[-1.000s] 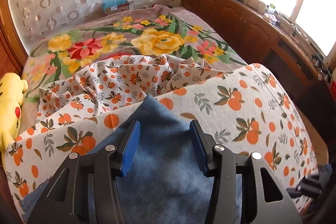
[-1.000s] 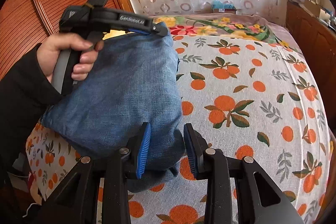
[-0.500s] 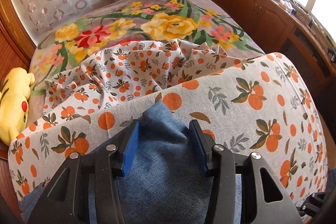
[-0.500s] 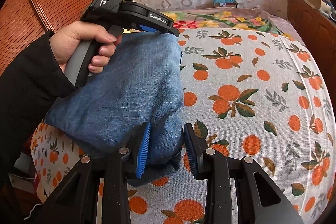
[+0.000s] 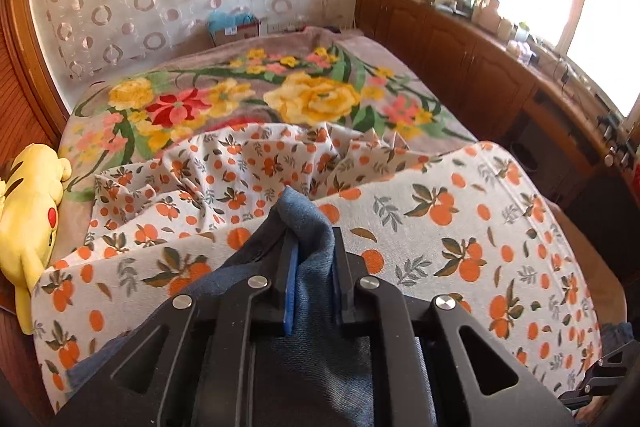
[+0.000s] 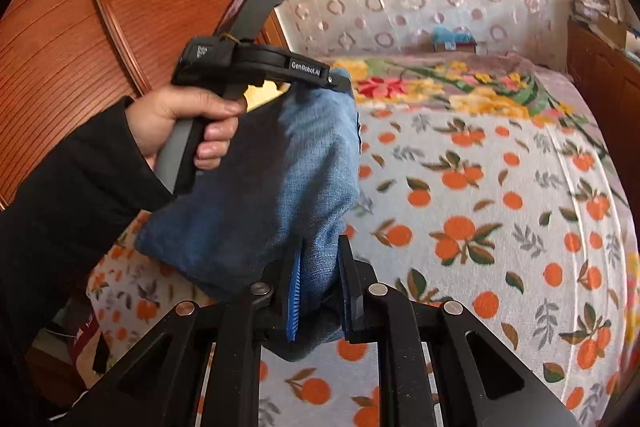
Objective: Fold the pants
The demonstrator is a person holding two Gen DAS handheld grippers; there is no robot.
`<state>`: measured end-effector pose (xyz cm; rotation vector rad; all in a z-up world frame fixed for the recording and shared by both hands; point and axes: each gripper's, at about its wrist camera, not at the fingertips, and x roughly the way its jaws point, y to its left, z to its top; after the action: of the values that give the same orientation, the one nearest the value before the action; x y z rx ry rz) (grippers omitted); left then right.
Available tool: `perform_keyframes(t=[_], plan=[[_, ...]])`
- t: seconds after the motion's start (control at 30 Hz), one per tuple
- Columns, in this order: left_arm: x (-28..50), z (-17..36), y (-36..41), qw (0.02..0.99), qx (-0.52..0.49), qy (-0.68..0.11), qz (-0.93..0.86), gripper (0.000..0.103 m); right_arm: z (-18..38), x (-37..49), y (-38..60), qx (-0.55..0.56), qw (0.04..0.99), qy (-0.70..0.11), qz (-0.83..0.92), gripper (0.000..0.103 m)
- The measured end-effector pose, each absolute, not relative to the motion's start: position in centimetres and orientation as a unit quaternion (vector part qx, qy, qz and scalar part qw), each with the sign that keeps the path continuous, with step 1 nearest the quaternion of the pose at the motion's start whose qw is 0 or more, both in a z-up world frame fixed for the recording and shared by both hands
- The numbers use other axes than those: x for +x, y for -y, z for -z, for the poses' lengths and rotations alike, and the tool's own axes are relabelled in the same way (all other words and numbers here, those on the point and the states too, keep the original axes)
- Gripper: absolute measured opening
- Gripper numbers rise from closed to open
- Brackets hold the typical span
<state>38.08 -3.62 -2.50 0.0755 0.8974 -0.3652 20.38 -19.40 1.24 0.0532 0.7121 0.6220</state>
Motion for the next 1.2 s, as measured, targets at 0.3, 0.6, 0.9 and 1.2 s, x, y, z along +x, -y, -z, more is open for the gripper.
perform_keyframes(t=[0.3, 0.6, 0.9, 1.2], plan=[[34.7, -1.4, -2.8, 0.904, 0.011, -0.395, 0.162, 0.014, -4.8, 17.2, 13.9, -0.012, 0.883, -0.298, -0.362, 0.015], [30.6, -1.0, -11.3, 0.915, -0.018, -0.385, 0.120, 0.011, -3.0, 16.3, 6.8, -0.023, 0.846, -0.311, -0.432, 0.015], [28.2, 1.5, -16.7, 0.915, -0.032, -0.393, 0.089, 0.010, 1.6, 18.1, 1.3, -0.040, 0.815, -0.349, -0.461, 0.014], [26.0, 1.4, -18.4, 0.923, -0.040, -0.376, 0.071, 0.012, 2.4, 17.8, 0.1, -0.074, 0.827, -0.334, -0.446, 0.015]])
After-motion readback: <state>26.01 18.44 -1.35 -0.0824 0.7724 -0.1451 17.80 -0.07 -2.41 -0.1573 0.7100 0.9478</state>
